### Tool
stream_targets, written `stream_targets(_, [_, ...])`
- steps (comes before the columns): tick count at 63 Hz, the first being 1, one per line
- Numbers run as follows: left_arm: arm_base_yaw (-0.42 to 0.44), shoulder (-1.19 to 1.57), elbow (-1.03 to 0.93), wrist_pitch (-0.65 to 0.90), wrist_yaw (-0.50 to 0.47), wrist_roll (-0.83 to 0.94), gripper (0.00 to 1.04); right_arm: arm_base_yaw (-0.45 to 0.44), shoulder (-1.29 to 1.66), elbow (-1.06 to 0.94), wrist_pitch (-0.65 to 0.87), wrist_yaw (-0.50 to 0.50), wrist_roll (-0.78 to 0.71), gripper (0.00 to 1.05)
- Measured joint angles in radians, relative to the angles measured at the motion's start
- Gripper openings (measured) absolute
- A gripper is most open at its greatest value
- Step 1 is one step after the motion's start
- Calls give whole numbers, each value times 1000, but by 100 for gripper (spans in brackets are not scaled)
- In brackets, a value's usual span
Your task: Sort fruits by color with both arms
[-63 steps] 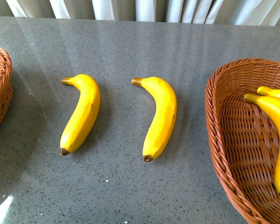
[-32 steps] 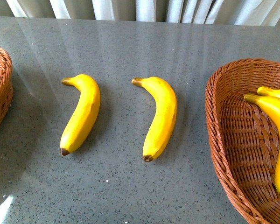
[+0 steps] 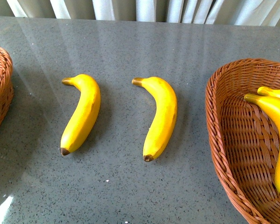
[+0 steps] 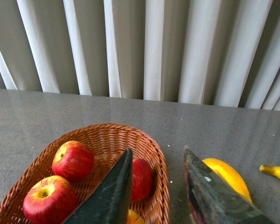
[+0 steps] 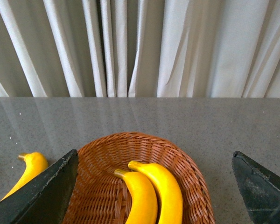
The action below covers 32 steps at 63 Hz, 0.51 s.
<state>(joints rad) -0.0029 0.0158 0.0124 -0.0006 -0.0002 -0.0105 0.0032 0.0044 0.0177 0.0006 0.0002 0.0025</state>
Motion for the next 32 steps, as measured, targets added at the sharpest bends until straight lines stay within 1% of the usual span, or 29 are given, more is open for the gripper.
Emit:
stream_targets(7, [0,0,0,0,0,0,61,0,0,0,0,0,0,96])
stream_targets(11, [0,0,0,0,0,0,77,0,0,0,0,0,0,96])
stream_targets(18, [0,0,0,0,0,0,96,0,0,0,0,0,0,96])
stream_targets(20, [0,0,0,0,0,3,97,0,0,0,0,0,0,96])
stream_targets(23, [0,0,0,0,0,2,95,0,0,0,0,0,0,96])
stream_targets(32, [0,0,0,0,0,2,96,0,0,0,0,0,0,96])
